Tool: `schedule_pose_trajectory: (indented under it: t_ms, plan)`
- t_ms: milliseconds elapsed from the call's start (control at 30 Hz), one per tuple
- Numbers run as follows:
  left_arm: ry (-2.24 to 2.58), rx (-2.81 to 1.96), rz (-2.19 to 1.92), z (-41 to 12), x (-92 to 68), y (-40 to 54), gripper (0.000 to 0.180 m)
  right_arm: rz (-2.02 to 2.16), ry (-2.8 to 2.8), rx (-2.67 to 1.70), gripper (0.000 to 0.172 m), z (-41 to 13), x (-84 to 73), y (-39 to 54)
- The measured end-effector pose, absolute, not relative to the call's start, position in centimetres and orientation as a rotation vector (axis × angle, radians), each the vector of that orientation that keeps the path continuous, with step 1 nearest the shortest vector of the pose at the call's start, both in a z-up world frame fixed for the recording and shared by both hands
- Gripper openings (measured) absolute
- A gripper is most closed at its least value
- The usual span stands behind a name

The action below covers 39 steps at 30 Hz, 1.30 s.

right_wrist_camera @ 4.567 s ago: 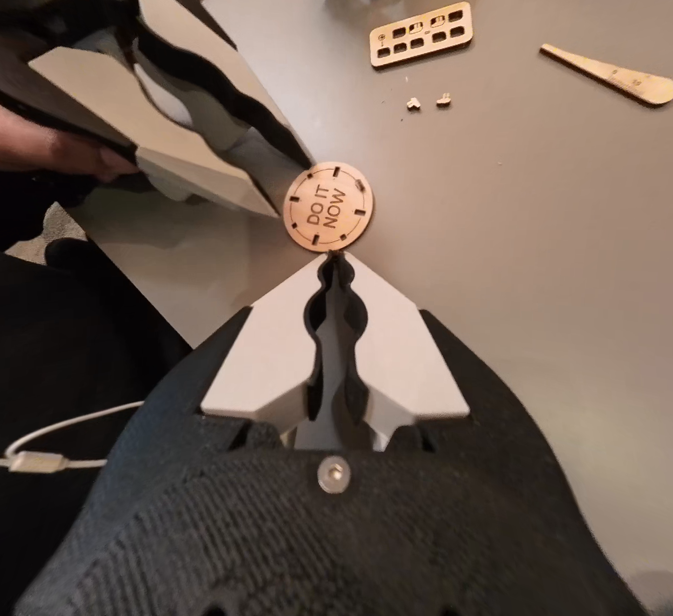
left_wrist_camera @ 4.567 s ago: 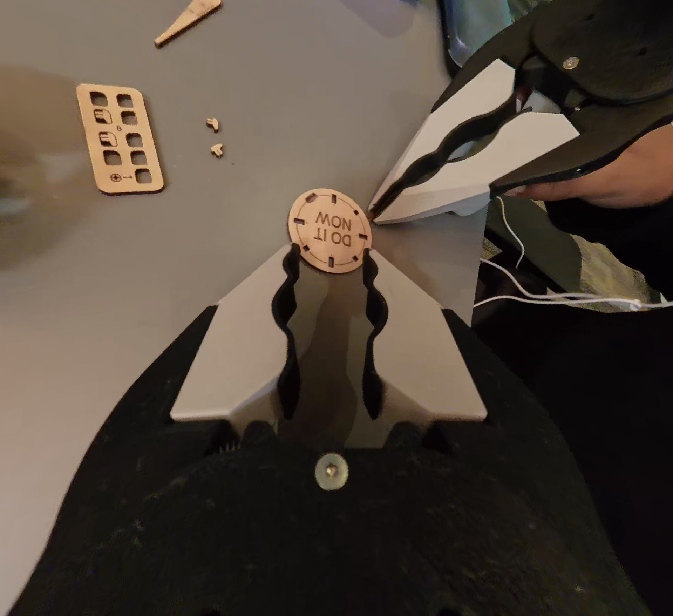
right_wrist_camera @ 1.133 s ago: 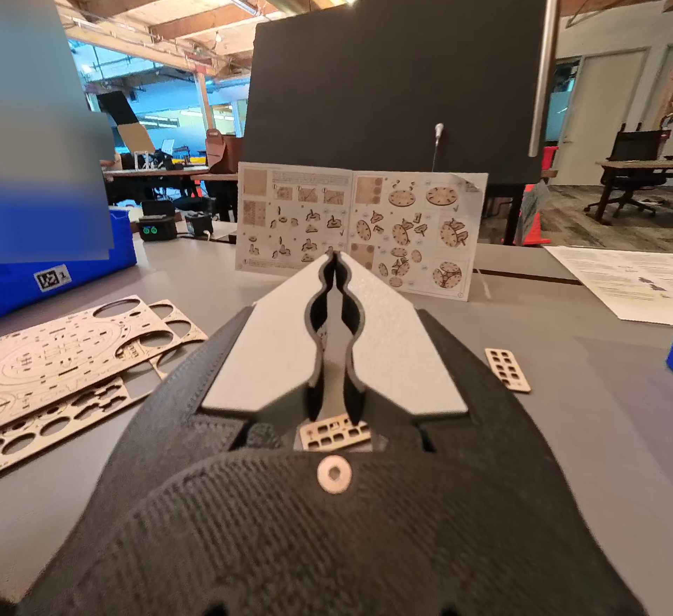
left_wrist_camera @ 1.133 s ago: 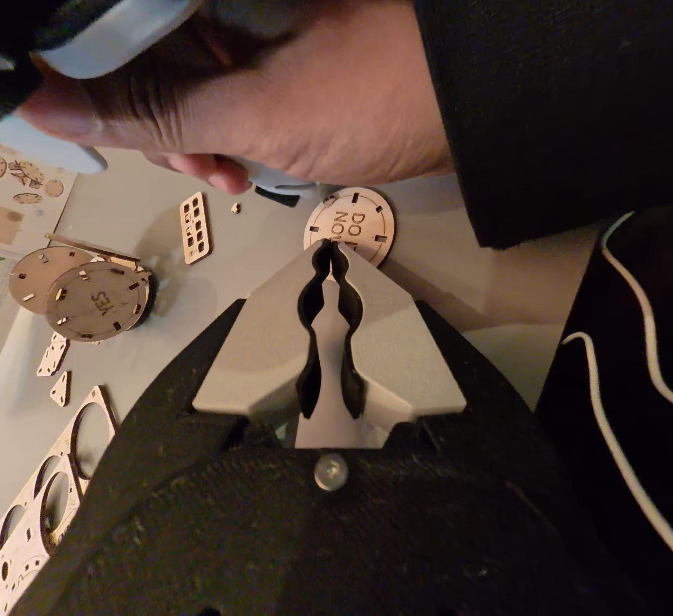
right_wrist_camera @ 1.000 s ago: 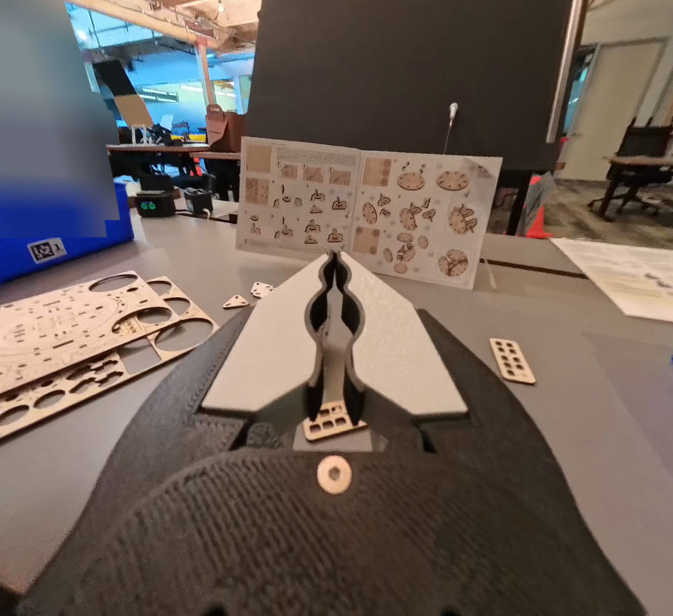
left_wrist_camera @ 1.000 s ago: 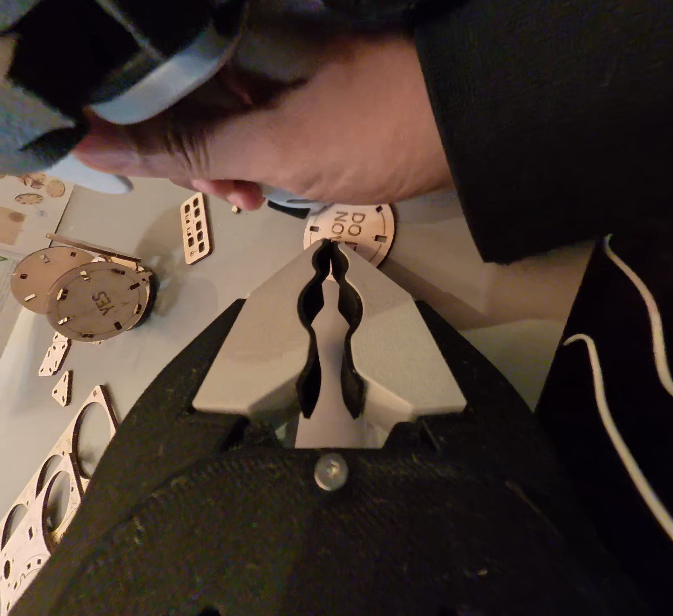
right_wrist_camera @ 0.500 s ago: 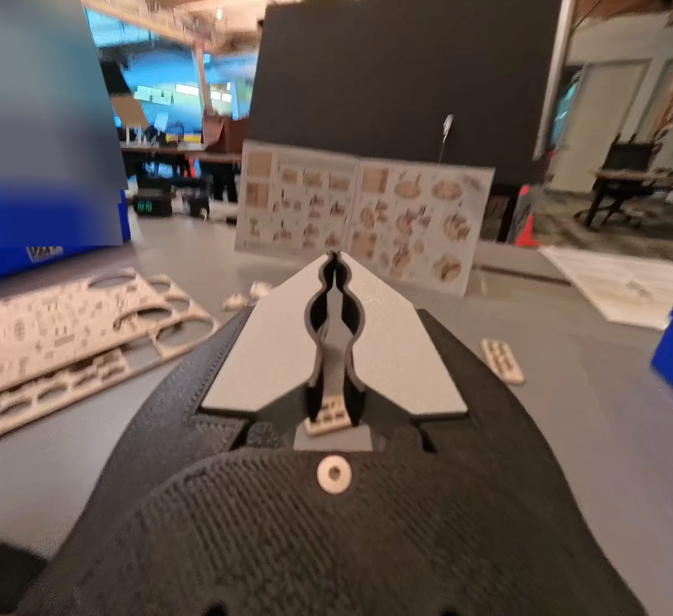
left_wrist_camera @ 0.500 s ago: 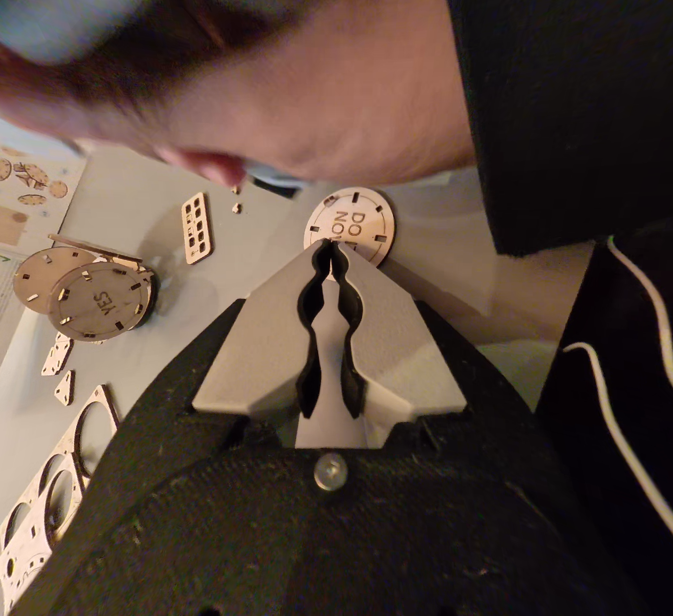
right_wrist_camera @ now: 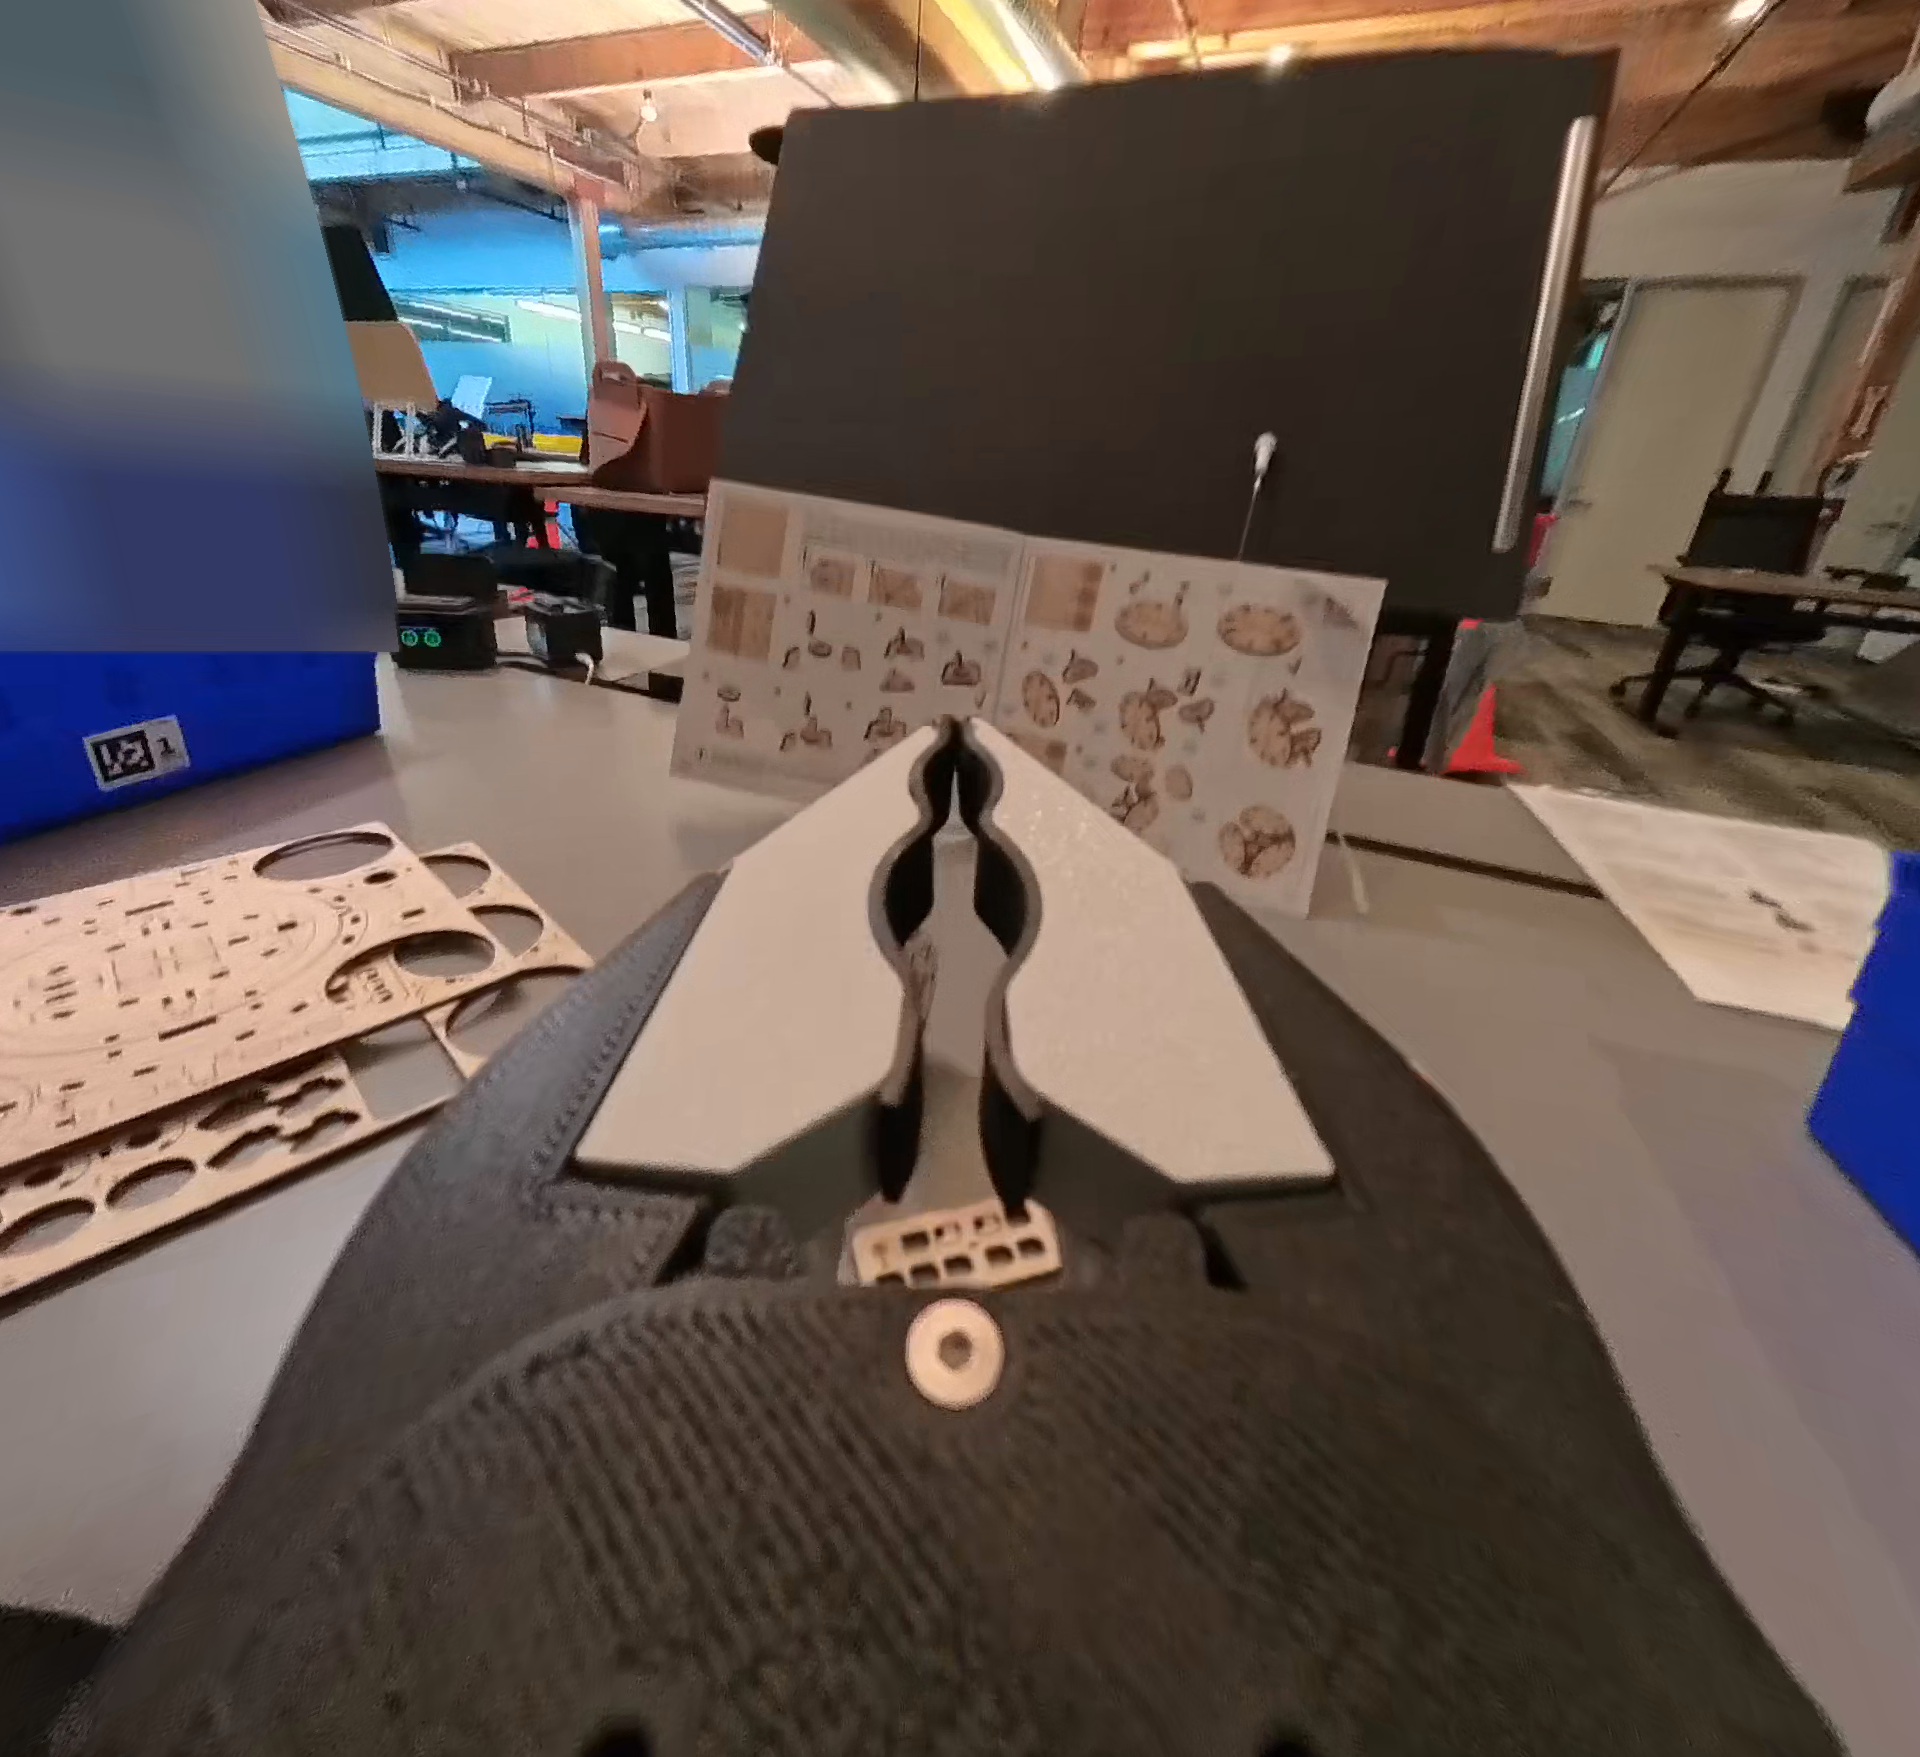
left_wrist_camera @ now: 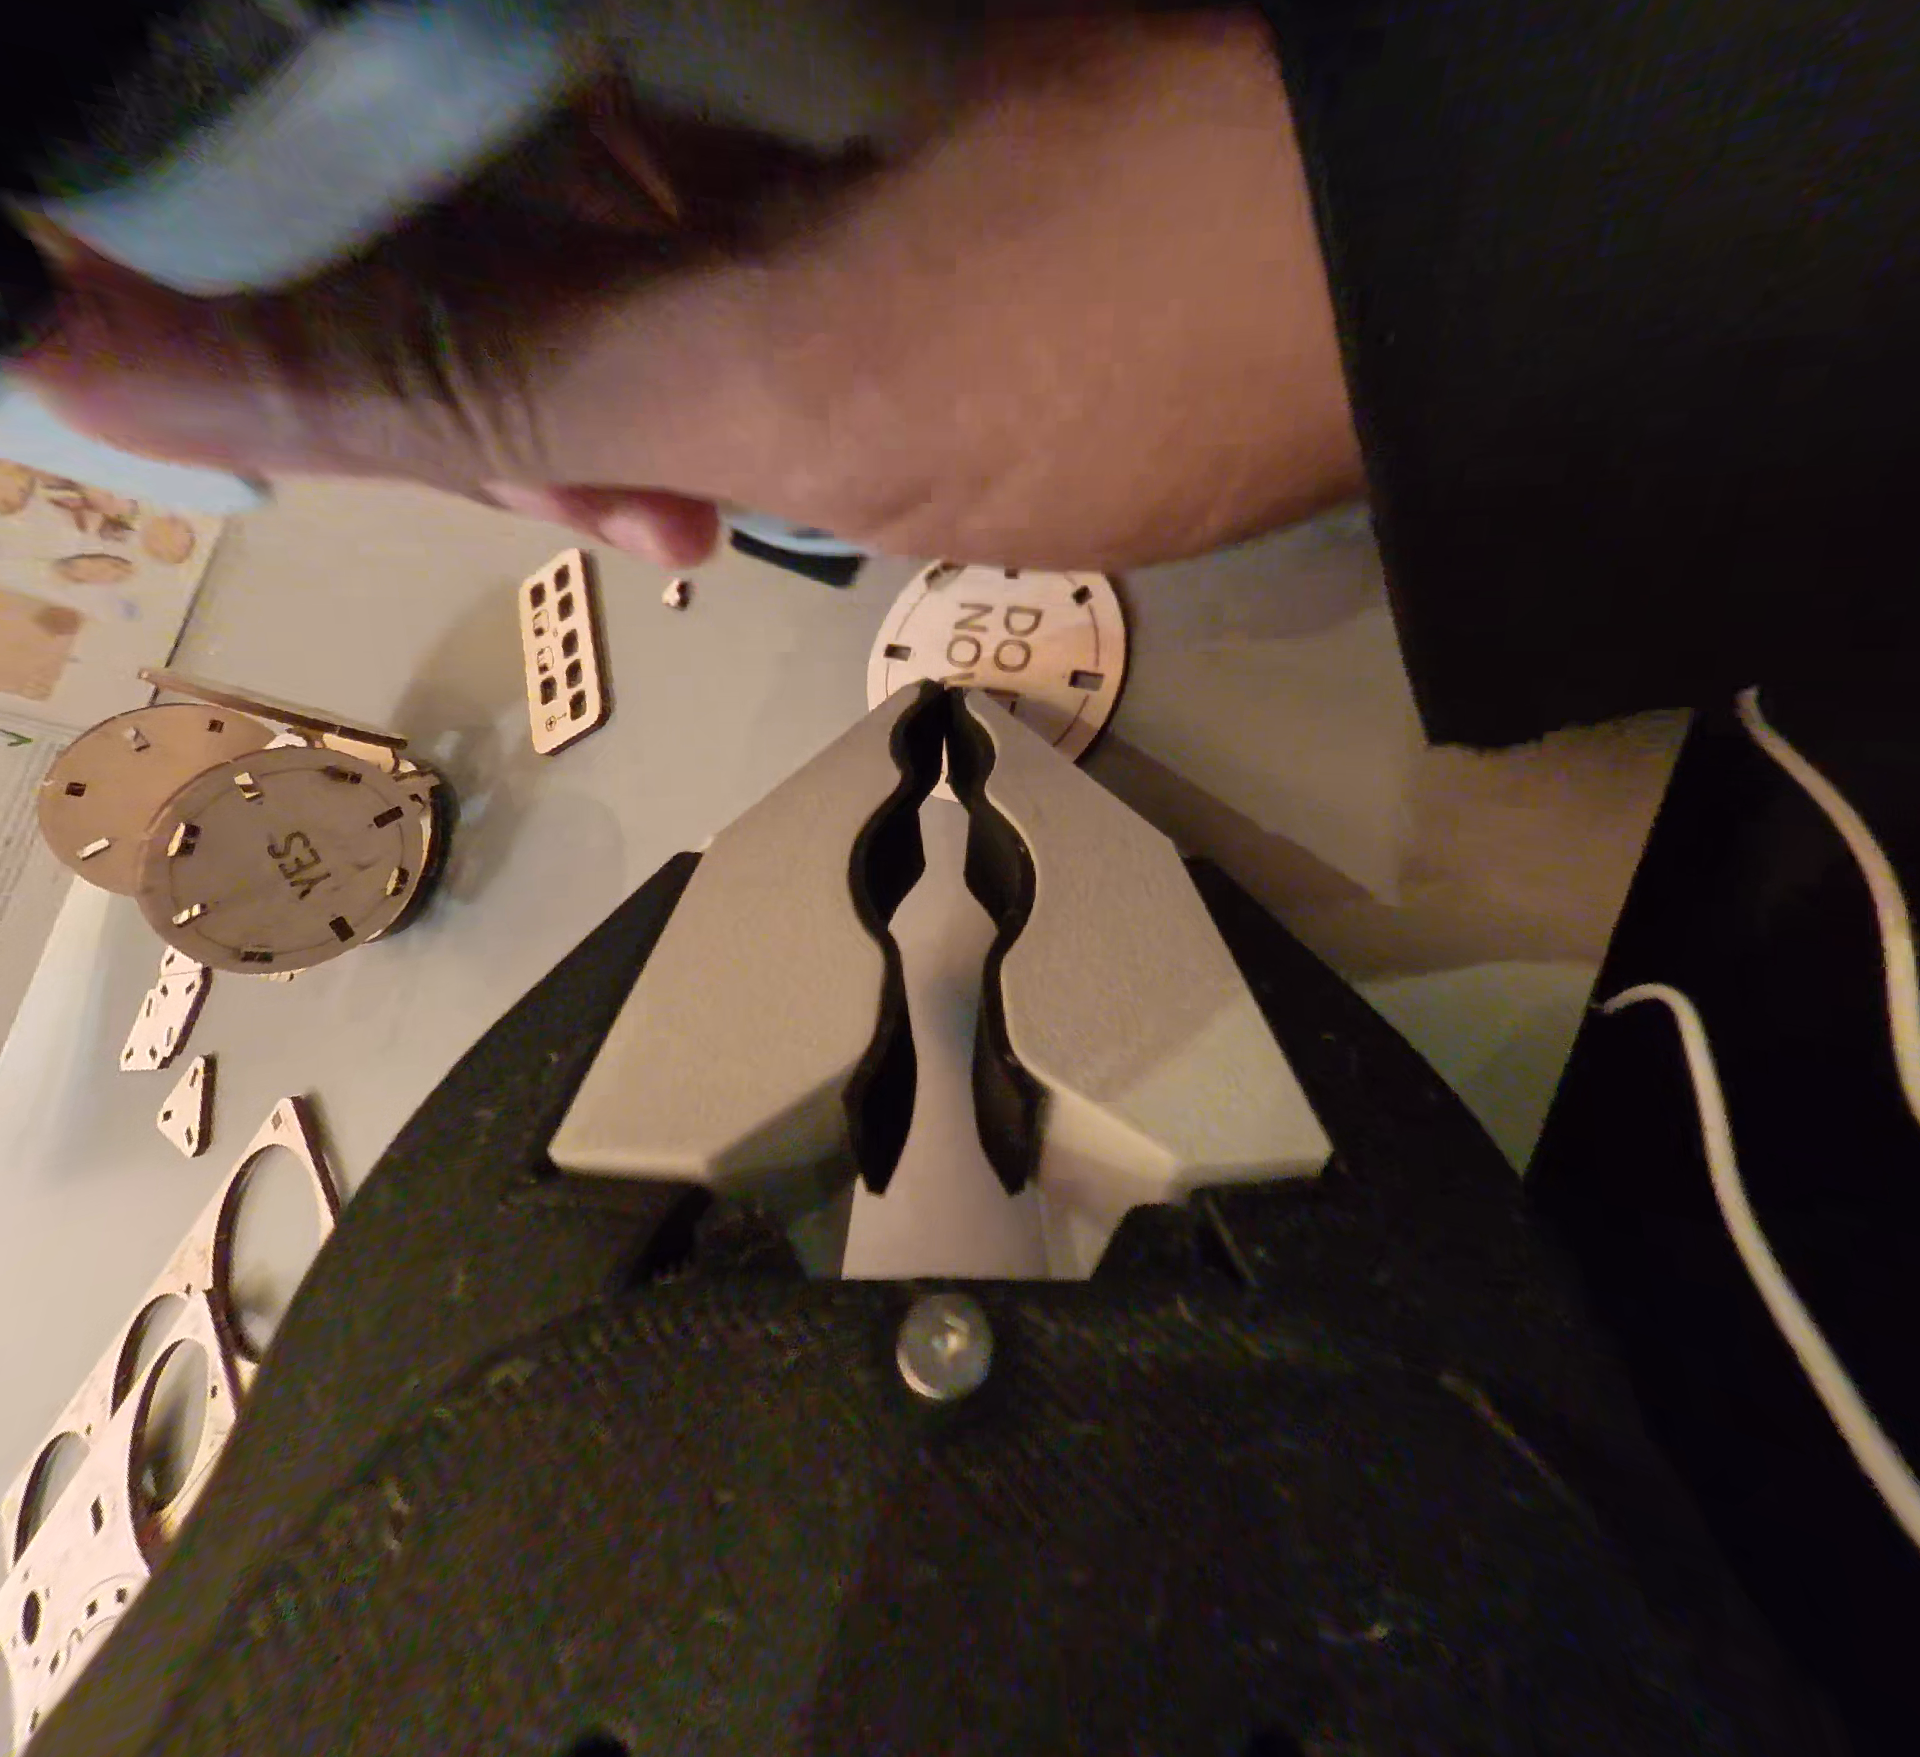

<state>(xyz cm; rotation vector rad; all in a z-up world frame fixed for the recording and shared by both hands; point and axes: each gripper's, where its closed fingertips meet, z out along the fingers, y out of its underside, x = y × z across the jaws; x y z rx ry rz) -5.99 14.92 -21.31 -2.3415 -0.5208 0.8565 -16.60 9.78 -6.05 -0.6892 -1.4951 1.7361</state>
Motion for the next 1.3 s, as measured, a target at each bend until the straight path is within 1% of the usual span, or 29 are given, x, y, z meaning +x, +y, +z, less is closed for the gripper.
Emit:
schedule_pose_trajectory:
  t_ms: [67,167,200,333,367,467,633,767,933,1033,1133,1200,1300]
  plan:
    - [-0.520,-2.342,0.859,-21.3,-6.0,14.9,0.000,1.740,-1.488,-0.680,0.000,-5.5,-16.5,9.8]
    - [-0.523,-2.341,0.852,-21.3,-6.0,14.9,0.000,1.727,-1.569,-0.706,0.000,-8.2,-16.5,9.0]
    - [-0.523,-2.340,0.851,-21.3,-6.0,14.9,0.000,1.725,-1.570,-0.699,0.000,-8.4,-16.6,8.9]
    - [-0.519,-2.342,0.862,-21.3,-6.0,14.9,0.000,1.748,-1.485,-0.708,0.000,-6.1,-16.7,9.9]
    - [-0.519,-2.342,0.863,-21.3,-6.0,14.9,0.000,1.754,-1.482,-0.718,0.000,-6.1,-16.7,10.1]
    - [-0.522,-2.342,0.857,-21.3,-6.0,14.9,0.000,1.748,-1.535,-0.760,0.000,-8.4,-16.9,9.9]
    - [-0.515,-2.343,0.873,-21.3,-6.0,14.9,0.000,1.804,-1.434,-0.800,0.000,-6.0,-17.0,11.0]
    - [-0.516,-2.343,0.874,-21.3,-6.0,14.9,0.000,1.773,-1.500,-0.791,0.000,-8.1,-17.2,10.4]
    - [-0.510,-2.345,0.888,-21.3,-6.0,14.9,0.000,1.820,-1.399,-0.790,0.000,-5.5,-17.1,11.3]
    - [-0.503,-2.347,0.905,-21.3,-6.0,14.9,0.000,1.804,-1.468,-0.798,0.000,-7.8,-17.1,10.5]
    - [-0.501,-2.348,0.909,-21.3,-6.0,14.9,0.000,1.788,-1.417,-0.799,0.000,-6.5,-17.1,11.5]
    - [-0.496,-2.349,0.920,-21.3,-6.1,14.9,0.000,1.777,-1.389,-0.821,0.006,-5.5,-17.0,12.5]
    - [-0.487,-2.351,0.940,-21.3,-6.1,14.9,0.000,1.725,-1.455,-0.835,0.026,-5.9,-16.6,13.5]
